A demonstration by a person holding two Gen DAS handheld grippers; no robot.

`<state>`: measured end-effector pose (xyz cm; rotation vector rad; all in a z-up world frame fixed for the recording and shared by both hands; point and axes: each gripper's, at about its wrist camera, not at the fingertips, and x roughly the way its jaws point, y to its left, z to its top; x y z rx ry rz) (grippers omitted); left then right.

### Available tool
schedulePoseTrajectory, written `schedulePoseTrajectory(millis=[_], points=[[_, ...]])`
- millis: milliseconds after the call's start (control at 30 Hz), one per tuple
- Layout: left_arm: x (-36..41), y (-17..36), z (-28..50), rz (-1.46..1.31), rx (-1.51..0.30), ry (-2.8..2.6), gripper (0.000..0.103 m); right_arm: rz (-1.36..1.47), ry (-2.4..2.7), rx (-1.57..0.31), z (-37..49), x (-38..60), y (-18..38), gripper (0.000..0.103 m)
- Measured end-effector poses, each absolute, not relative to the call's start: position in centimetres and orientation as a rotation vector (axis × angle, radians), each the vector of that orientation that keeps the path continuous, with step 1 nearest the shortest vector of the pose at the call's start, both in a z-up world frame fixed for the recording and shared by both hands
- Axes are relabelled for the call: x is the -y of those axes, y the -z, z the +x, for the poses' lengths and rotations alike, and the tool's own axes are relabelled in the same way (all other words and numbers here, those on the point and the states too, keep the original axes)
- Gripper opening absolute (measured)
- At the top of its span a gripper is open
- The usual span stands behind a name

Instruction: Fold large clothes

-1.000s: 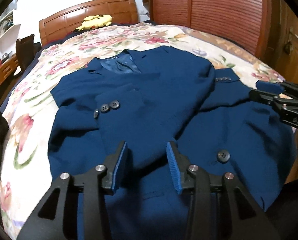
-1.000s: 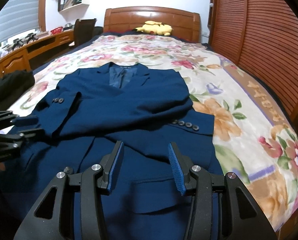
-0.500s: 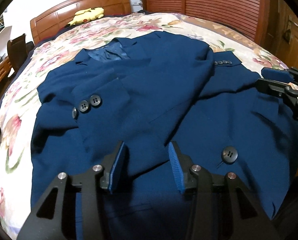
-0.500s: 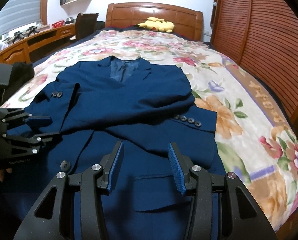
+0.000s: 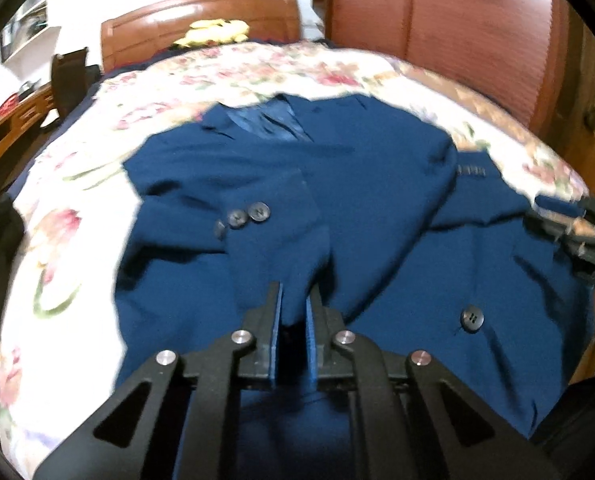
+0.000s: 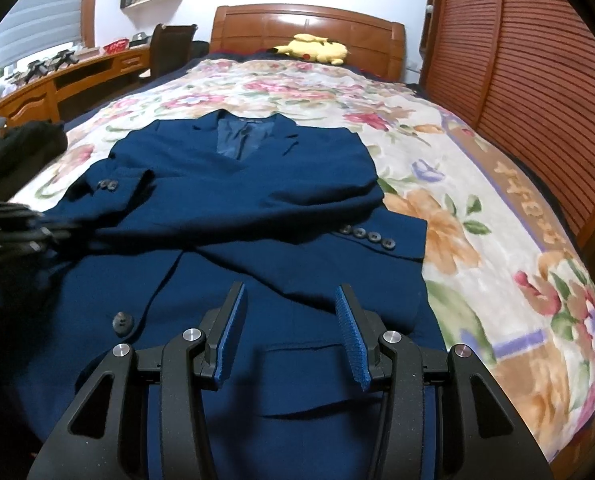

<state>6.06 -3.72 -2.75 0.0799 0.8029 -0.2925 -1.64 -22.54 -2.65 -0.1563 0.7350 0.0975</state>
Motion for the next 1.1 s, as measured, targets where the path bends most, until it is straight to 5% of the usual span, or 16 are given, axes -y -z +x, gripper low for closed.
schedulePoseTrajectory(millis=[433, 833, 1100], points=[[-1.8, 2.2, 1.9, 0.047, -0.823, 0.295, 0.008, -0.139, -0.095, -0.728, -2.0, 23.8, 2.3, 0.046], [-4.2, 2.9, -1.8, -0.032, -0.758, 0.346, 0.02, -0.125, -0.13, -0.702, -1.5, 23.4, 2.6, 0.046], [-6.5, 2.5, -0.4, -0.028, -0.726, 0.288, 0.04, -0.15, -0.142, -0.711, 0.1, 23.5, 4.0, 0.046]])
